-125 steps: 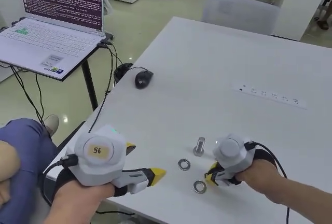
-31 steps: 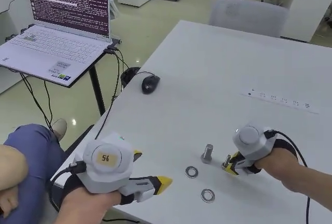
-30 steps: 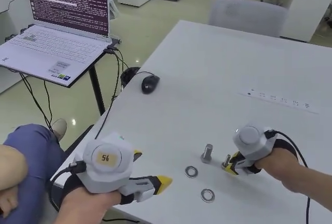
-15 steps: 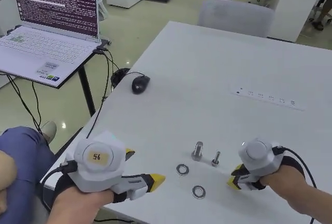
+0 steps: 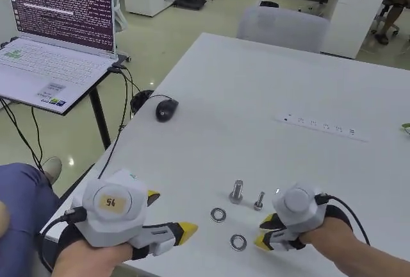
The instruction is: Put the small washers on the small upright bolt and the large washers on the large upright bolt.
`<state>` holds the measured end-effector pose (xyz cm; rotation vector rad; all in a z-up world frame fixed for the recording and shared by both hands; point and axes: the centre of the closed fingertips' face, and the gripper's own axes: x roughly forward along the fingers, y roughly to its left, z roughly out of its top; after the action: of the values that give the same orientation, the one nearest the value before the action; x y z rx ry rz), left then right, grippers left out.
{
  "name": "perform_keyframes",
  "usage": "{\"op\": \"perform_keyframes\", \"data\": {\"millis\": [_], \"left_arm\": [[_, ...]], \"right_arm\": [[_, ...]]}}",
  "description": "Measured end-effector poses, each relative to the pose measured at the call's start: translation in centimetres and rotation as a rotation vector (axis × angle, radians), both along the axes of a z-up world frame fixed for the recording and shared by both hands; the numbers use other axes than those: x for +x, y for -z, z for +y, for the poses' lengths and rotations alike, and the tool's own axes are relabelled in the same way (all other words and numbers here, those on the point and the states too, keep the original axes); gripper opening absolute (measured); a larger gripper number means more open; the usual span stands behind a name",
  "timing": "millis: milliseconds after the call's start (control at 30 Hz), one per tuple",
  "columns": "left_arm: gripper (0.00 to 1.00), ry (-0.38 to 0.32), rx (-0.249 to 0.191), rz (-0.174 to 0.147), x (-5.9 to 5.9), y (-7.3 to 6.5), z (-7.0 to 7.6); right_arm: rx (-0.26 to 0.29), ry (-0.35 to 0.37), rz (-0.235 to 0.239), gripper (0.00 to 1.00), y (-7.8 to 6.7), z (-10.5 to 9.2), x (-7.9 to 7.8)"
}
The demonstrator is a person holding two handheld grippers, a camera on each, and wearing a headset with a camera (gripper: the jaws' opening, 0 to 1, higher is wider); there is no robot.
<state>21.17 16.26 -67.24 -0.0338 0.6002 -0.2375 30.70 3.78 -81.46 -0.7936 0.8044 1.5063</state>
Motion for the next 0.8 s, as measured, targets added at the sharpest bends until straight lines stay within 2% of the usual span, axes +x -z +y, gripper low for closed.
{"op": "perform_keyframes", "data": {"millis": [167, 300, 367, 500, 600, 700, 800], "left_arm": [[0.58, -0.004, 0.001, -0.002, -0.1, 0.0, 0.1], [0.57, -0.008, 0.002, 0.002, -0.3, 0.1, 0.2], [0.57, -0.014, -0.002, 0.001, -0.3, 0.0, 0.3], [0.57, -0.018, -0.002, -0.003, -0.2, -0.1, 0.4], [0.57, -0.016, 0.0, -0.002, -0.2, -0.2, 0.3], [0.57, -0.012, 0.003, 0.001, -0.2, -0.1, 0.2], [0.57, -0.012, 0.002, 0.002, -0.2, 0.0, 0.3]], "right_arm": [[-0.004, -0.077, 0.004, 0.29, 0.2, 1.4, -1.5], [-0.042, -0.175, -0.036, 0.3, 0.6, 1.7, -2.1], [-0.047, -0.199, -0.046, 0.3, 0.8, 1.8, -2.1], [-0.058, -0.227, -0.032, 0.3, 0.9, 1.8, -2.3], [-0.09, -0.295, -0.055, 0.3, 1.1, 1.8, -2.2], [-0.098, -0.337, -0.056, 0.3, 1.1, 2.1, -2.4], [-0.12, -0.43, -0.082, 0.3, 1.1, 2.1, -2.4]]}}
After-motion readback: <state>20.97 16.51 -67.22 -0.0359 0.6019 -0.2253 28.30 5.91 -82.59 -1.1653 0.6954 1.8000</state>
